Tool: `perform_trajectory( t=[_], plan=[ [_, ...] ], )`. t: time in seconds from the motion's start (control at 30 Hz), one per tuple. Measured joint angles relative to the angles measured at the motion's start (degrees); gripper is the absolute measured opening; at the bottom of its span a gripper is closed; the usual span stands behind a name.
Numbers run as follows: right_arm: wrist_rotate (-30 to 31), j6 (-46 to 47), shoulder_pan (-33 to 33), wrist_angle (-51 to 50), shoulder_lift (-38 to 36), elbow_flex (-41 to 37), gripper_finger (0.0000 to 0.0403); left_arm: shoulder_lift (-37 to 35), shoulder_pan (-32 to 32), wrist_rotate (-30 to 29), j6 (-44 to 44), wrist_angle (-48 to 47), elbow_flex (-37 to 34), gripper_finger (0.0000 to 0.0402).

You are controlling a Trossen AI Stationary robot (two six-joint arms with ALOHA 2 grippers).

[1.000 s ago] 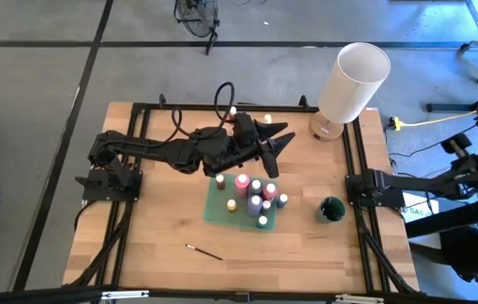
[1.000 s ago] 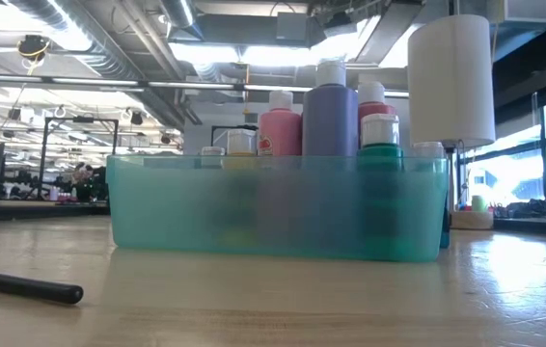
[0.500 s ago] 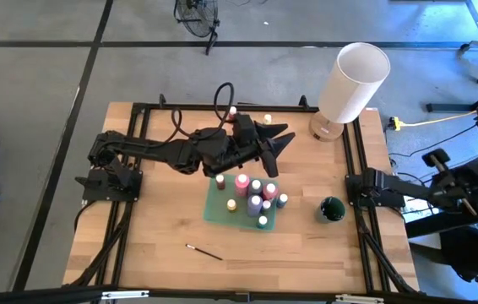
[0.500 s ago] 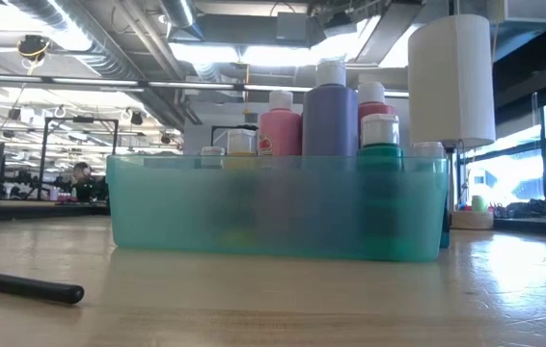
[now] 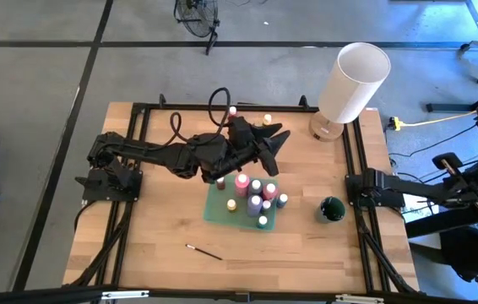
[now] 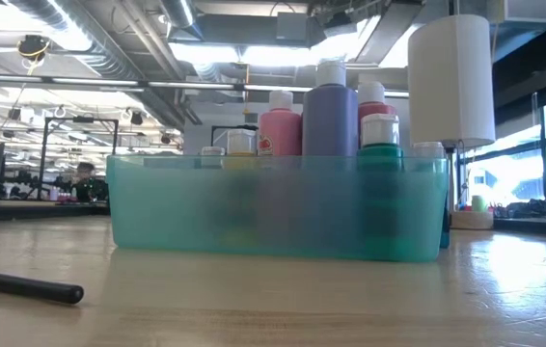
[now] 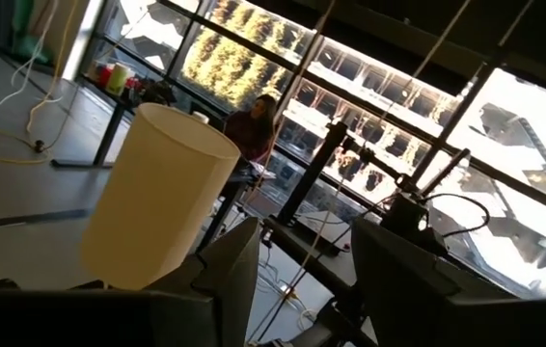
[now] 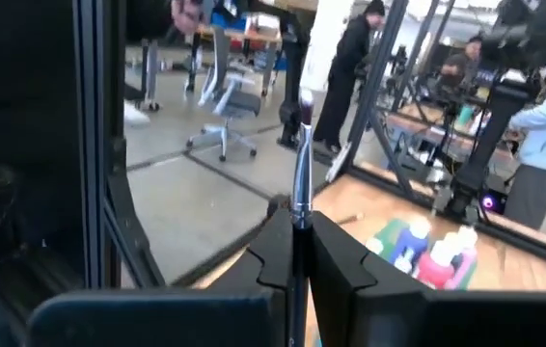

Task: Pick & Place Paint Supplies
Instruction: Put the black eyeshadow brush into the green cup

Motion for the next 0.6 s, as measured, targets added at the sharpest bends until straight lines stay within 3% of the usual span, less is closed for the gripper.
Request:
perform_trajectory(
  t=[0.3,0.6],
  plan=[
    [7.86,-4.47,9.53,-3.79,0.0,-0.92,0.0022,0.2,0.04,-5.06,-2.35,0.02,0.0,0.0159],
    [8.36,-4.07,16.55,8.81,0.02,-12.04,0.0022,0.33,0.15,-5.77,-3.15,-0.48,0.0,0.0159]
  ],
)
